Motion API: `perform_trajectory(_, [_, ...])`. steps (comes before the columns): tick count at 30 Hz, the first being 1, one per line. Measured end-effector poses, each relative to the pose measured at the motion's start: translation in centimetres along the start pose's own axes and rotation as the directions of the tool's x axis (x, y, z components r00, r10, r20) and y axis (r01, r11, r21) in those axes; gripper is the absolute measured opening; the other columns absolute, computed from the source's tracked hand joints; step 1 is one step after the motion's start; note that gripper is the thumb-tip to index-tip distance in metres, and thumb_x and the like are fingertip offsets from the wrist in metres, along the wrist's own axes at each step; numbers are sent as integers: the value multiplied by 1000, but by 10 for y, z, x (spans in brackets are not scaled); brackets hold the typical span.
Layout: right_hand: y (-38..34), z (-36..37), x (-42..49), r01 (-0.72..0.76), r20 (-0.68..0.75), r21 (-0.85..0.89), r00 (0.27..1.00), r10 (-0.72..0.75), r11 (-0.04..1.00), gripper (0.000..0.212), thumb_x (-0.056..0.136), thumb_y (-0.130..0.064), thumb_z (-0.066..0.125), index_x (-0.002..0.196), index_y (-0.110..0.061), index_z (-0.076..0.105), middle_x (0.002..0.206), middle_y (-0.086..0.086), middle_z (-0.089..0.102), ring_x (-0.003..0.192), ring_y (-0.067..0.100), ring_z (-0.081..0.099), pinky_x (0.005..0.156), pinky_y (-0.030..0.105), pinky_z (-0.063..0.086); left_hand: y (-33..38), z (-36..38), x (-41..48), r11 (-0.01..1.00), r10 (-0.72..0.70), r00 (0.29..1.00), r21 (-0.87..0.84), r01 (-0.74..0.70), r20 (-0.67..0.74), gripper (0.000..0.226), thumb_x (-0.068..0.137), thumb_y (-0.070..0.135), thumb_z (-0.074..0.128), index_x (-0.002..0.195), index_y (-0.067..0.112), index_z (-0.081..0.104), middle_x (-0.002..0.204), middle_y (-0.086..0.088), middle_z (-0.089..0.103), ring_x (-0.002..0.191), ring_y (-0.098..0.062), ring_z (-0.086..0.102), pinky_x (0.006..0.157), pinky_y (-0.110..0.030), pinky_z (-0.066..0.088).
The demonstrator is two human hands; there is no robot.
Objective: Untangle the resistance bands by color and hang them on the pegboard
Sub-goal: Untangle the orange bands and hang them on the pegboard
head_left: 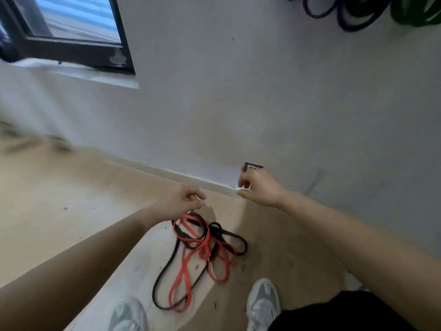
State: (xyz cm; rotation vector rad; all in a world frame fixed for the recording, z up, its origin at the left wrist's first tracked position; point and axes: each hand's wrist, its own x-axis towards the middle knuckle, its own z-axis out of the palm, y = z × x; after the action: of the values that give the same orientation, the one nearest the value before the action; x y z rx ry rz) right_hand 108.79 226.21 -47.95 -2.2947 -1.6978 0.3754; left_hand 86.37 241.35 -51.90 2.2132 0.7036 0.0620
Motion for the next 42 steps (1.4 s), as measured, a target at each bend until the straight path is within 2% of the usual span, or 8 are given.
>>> perform_trajectory(7, [42, 143, 18, -200, 350, -30, 916, 198, 979, 27, 84, -44, 72, 101, -23, 71, 103, 2, 71, 97, 24, 66, 83, 35, 55, -116, 108, -10, 955, -289, 957, -66, 291, 32, 8, 93, 32, 70, 99, 29, 73, 100, 8, 72, 97, -11, 67, 83, -25, 50])
perform_trajectory(10, [51, 195, 21, -226, 417, 14, 886, 200, 974, 24, 83, -39, 72, 102, -25, 69, 99, 1, 70, 97, 26, 66, 80, 33, 53, -150, 150, -8, 934, -334, 941, -116, 337, 49, 26, 94, 32, 67, 120, 27, 70, 121, 10, 71, 114, -11, 65, 97, -32, 52])
perform_trajectory(17, [51, 280, 42, -68, 466, 76, 885, 25, 995, 66, 91, -32, 68, 151, -32, 39, 140, 7, 51, 124, 29, 55, 102, 38, 47, -186, 217, 15, 954, -295, 954, -79, 291, -57, 67, 92, 27, 69, 153, 30, 41, 150, 1, 40, 135, -17, 46, 110, -33, 45])
perform_trajectory(21, [56, 304, 54, 39, 499, -107, 867, 20, 993, 59, 92, -31, 64, 146, -30, 41, 134, 9, 52, 121, 33, 54, 93, 42, 51, -200, 242, 34, 959, -284, 958, -24, 283, -48, 55, 88, 30, 75, 140, 30, 57, 137, -6, 48, 128, -27, 48, 108, -40, 44])
perform_trajectory(28, [57, 277, 56, 295, 449, -191, 874, -184, 936, 23, 88, -31, 64, 105, -16, 62, 121, 6, 49, 118, 30, 41, 95, 40, 40, -193, 227, 34, 975, -214, 977, -60, 214, 9, 6, 89, 40, 69, 91, 35, 68, 103, 9, 60, 101, -14, 57, 93, -42, 49])
perform_trajectory(34, [37, 186, 55, 305, 468, -123, 857, -216, 944, 16, 92, -37, 66, 98, -23, 60, 107, 2, 64, 103, 24, 52, 86, 36, 41, -144, 154, 24, 971, -118, 968, -177, 159, 220, 9, 96, 36, 63, 95, 27, 62, 82, 7, 74, 77, -10, 67, 79, -34, 54])
perform_trajectory(37, [27, 130, 48, 235, 429, -102, 887, -170, 967, 19, 92, -41, 65, 88, -27, 53, 86, -2, 61, 82, 22, 54, 71, 34, 44, -116, 105, 16, 987, -78, 976, -126, 105, 205, 12, 96, 32, 68, 98, 20, 70, 73, 11, 64, 64, 0, 57, 66, -20, 45])
perform_trajectory(42, [0, 40, 30, 174, 263, -35, 952, -159, 984, 22, 91, -39, 69, 83, -23, 56, 71, -11, 54, 66, 9, 50, 58, 27, 35, -63, 33, -3, 991, -20, 991, -130, 37, 134, 7, 94, 23, 71, 97, 17, 71, 75, 9, 66, 69, -3, 61, 70, -22, 50])
